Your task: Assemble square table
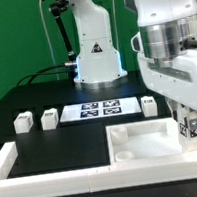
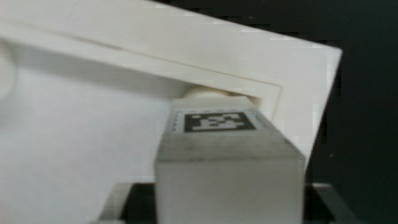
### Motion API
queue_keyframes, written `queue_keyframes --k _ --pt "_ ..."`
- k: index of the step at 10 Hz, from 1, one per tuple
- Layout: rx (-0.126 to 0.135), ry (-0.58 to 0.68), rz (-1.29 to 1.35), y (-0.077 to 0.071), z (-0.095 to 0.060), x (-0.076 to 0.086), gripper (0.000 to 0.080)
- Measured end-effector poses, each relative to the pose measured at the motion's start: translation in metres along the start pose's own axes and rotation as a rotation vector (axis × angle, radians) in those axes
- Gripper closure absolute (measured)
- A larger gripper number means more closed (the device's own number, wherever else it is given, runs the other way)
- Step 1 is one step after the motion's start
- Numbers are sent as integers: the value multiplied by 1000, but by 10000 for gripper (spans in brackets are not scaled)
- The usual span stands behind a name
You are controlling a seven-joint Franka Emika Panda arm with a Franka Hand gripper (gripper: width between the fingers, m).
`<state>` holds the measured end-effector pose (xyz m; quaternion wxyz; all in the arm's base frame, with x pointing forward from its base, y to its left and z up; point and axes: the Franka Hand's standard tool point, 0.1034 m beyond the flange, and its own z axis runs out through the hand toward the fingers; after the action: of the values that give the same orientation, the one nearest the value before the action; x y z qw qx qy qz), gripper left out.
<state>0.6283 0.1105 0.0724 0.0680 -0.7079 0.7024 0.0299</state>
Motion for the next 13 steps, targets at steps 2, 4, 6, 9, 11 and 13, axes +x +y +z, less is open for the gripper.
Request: queue_keyframes --k 2,4,6,9,11,13 --pt "5 -22 231 0 0 1 509" --pt "4 -21 250 0 1 1 508" --pt "-51 -5 133 8 2 -5 217" --pt "-57 6 -186 7 2 -5 152" --pt "-57 3 -313 7 2 -5 152" --pt "-83 20 -590 7 1 -5 150"
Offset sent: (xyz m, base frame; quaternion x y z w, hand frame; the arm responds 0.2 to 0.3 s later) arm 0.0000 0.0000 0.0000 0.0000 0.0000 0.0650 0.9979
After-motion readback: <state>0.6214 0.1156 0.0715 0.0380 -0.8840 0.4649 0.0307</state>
